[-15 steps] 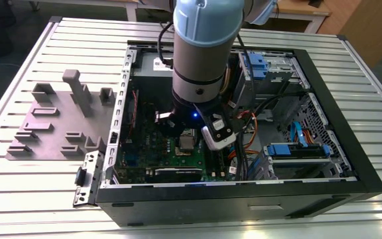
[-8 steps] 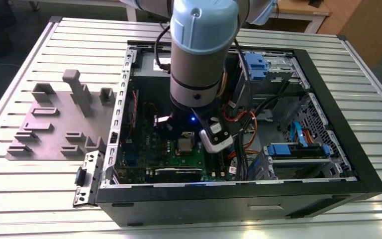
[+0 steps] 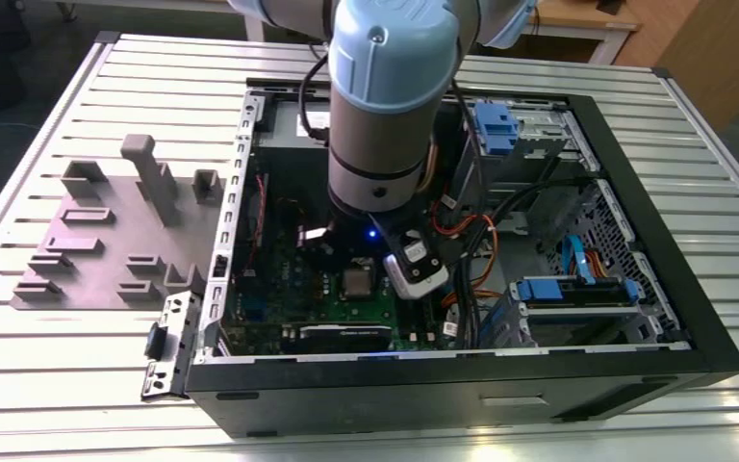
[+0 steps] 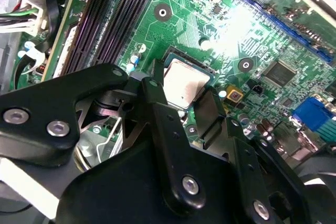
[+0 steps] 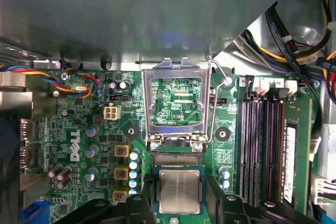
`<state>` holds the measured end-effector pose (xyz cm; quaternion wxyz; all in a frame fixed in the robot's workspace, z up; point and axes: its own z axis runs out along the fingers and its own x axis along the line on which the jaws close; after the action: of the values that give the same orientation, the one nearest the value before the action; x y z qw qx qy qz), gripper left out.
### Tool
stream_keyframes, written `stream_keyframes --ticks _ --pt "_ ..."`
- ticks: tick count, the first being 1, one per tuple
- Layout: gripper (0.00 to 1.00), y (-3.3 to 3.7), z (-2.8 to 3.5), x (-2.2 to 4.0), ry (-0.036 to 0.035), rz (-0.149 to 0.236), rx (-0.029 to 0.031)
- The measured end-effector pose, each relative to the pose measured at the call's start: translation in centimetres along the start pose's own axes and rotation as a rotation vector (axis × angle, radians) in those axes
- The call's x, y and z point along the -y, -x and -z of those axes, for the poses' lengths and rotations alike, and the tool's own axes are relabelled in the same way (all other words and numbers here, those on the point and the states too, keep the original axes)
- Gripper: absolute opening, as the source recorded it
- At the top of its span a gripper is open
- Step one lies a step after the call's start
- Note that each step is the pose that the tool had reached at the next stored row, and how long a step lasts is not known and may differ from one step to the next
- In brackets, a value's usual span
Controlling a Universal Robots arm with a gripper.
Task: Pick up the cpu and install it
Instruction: 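Place the cpu into insertion slot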
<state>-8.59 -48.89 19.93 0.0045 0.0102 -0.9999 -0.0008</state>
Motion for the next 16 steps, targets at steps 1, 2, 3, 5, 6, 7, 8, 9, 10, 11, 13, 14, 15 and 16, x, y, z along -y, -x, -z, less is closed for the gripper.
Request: stream_keyframes --ticks 1,2,3,5,6,7,8,9,10,11,13,14,15,16 --pt "0.47 -0.03 -0.08 0.00 0.0000 -0.001 -0.0002" --pt "0.47 -0.07 -0.17 0.00 0.0000 -0.002 -0.0003" --pt "0.47 -0.09 -0.25 0.00 -0.0001 -0.002 -0.0005" --pt "0.47 -0.12 -0.33 0.01 -0.0002 -0.004 -0.0012" --pt "0.47 -0.12 -0.34 0.00 -0.0002 -0.004 -0.0014" --pt "0.47 -0.13 -0.34 0.00 -0.0002 -0.004 -0.0014" --pt "0.47 -0.13 -0.35 0.00 -0.0001 -0.004 -0.0014" --pt "0.47 -0.13 -0.36 0.00 0.0000 -0.004 -0.0013" --pt "0.47 -0.13 -0.37 0.00 0.0000 -0.004 -0.0013" --pt "0.47 -0.13 -0.37 0.00 -0.0001 -0.004 -0.0014" --pt "0.47 -0.15 -0.39 -0.01 0.0000 -0.004 -0.0013" --pt "0.47 -0.17 -0.45 -0.03 0.0006 -0.005 -0.0011" --pt "0.47 -0.19 -0.49 -0.04 0.0013 -0.005 -0.0011" --pt "0.47 -0.20 -0.52 -0.05 0.0024 -0.004 -0.0013"
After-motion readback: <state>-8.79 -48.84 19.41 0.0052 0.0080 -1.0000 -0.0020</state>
